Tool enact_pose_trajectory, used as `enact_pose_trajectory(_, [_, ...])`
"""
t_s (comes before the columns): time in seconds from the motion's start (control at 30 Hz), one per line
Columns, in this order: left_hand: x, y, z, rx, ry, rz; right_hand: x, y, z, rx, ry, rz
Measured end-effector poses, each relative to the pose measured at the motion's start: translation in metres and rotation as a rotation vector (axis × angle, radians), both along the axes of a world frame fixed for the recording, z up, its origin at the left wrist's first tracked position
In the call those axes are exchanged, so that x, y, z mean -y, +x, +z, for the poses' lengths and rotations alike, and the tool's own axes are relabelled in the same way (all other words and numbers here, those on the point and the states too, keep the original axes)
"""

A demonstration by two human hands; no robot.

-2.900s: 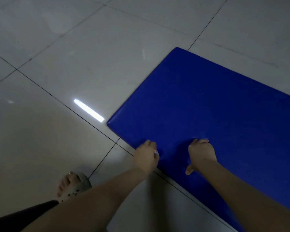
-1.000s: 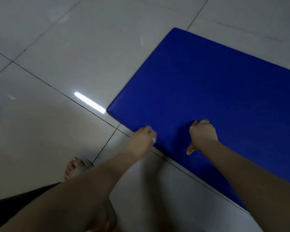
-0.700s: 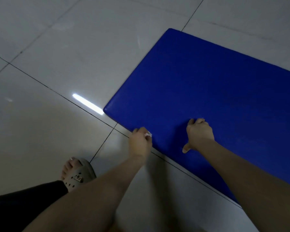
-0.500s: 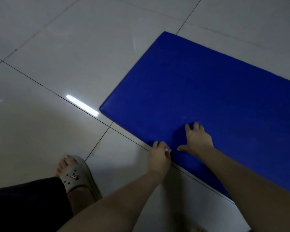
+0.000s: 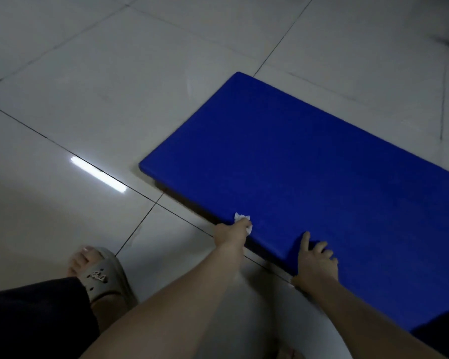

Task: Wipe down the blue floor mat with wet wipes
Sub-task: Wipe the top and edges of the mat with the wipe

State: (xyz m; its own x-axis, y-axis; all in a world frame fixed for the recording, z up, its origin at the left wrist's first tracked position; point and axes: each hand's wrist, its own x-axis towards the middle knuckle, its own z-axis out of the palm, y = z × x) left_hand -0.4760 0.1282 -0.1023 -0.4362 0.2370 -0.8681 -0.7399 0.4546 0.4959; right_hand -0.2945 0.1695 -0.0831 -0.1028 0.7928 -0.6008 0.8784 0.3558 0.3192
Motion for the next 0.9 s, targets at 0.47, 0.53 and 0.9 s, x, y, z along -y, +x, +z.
enact_pose_trajectory(0.47, [0.046, -0.229, 0.015, -0.322, 0.044, 0.001, 0.008, -0.138, 0.004, -0.387, -0.015, 0.46])
enact_pose_trajectory(0.53, [0.06, -0.248, 0.001, -0.407, -0.049, -0.097, 0.001, -0.127, 0.001, -0.297, 0.019, 0.367])
enact_pose_trajectory(0.9, [0.068, -0.242, -0.031, -1.035, -0.284, -0.632, -0.009, -0.141, 0.0, -0.103, 0.003, 0.344])
